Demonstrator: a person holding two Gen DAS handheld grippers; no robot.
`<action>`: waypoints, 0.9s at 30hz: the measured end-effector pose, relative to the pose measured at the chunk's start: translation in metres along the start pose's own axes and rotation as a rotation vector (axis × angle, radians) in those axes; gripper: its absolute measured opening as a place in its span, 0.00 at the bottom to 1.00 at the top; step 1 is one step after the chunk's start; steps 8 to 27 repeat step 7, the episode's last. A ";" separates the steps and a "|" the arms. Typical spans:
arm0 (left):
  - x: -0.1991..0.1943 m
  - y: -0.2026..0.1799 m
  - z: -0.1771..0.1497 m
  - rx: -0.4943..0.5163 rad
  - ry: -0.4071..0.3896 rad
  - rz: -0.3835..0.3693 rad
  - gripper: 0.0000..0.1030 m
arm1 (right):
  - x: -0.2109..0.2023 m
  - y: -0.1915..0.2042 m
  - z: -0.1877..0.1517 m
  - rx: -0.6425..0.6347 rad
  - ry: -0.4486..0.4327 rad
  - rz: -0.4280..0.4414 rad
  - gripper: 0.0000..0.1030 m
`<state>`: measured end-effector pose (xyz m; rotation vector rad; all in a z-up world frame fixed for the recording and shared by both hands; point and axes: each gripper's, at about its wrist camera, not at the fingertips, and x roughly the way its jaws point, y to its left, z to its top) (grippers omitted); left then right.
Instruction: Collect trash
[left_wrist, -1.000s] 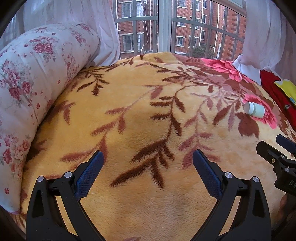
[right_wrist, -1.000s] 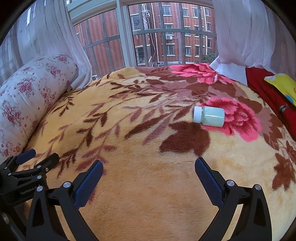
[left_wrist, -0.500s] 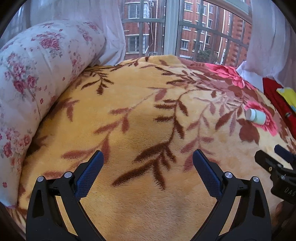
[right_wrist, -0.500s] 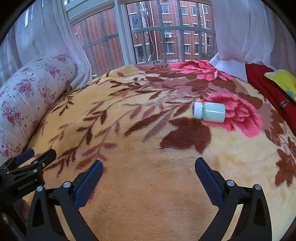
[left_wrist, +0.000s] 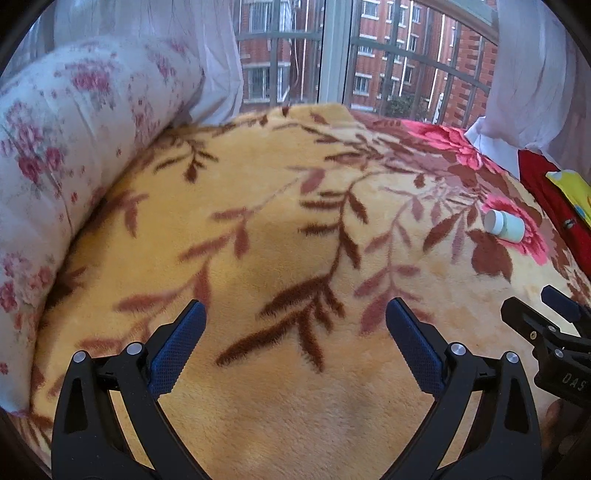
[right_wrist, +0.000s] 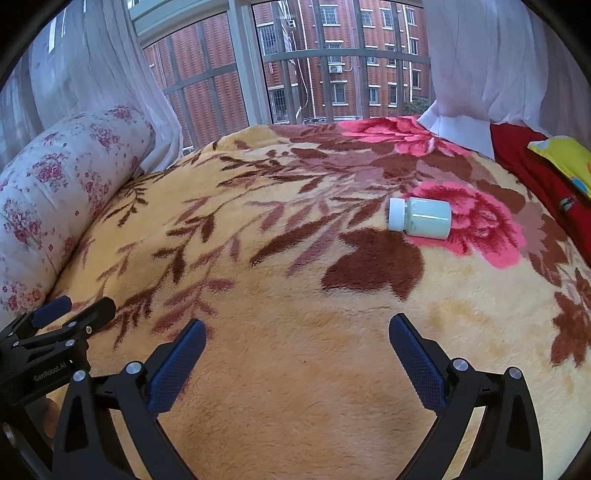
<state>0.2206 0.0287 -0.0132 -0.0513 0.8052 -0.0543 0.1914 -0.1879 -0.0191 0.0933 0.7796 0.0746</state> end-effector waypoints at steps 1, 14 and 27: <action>0.003 0.002 0.000 -0.014 0.020 -0.009 0.92 | 0.000 0.000 0.000 0.002 0.000 -0.001 0.95; 0.004 0.003 -0.002 -0.009 0.029 -0.008 0.92 | -0.001 -0.002 0.001 0.004 0.000 -0.001 0.95; 0.004 0.003 -0.002 -0.009 0.029 -0.008 0.92 | -0.001 -0.002 0.001 0.004 0.000 -0.001 0.95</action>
